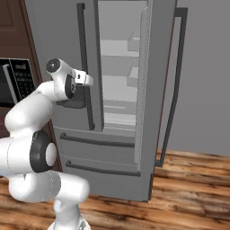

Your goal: Place one of the steaks on the plate and the other in the bowl. Then place the bowl in the fridge.

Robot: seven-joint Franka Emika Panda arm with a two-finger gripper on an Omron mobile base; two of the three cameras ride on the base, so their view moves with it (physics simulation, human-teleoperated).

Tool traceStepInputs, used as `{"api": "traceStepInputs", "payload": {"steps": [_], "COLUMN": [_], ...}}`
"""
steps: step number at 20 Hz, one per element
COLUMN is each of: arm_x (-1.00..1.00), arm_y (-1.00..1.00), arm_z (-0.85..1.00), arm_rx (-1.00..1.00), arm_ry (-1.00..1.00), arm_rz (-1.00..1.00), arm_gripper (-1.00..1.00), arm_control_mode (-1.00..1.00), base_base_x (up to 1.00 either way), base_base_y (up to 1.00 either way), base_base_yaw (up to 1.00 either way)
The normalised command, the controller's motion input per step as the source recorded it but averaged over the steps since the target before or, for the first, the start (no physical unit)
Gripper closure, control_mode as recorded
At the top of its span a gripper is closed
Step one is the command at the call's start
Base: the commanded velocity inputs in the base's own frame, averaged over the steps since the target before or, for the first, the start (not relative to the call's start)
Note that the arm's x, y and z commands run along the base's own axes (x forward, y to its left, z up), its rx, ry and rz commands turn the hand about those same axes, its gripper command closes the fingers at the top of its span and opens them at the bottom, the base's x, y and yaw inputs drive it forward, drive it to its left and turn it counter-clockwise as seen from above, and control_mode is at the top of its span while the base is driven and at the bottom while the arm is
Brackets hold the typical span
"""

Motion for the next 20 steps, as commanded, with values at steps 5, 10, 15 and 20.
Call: {"api": "traceStepInputs", "payload": {"steps": [5, 10, 15, 20], "arm_x": [0.61, 0.65, 0.54, 0.46], "arm_y": [0.14, 0.0, 0.0, 0.0], "arm_z": [0.0, -0.11, -0.13, -0.1], "arm_rx": [0.0, -0.02, -0.03, -0.02], "arm_ry": [0.0, 0.0, -0.01, -0.04], "arm_rz": [0.0, 0.0, 0.0, 0.0], "arm_gripper": [-1.0, -1.0, -1.0, -1.0], "arm_control_mode": [-1.0, -1.0, -1.0, -1.0], "base_base_x": [0.0, 0.0, 0.0, 0.0], "base_base_y": [0.0, 0.0, 0.0, 0.0], "base_base_yaw": [0.0, 0.0, 0.0, 0.0]}}
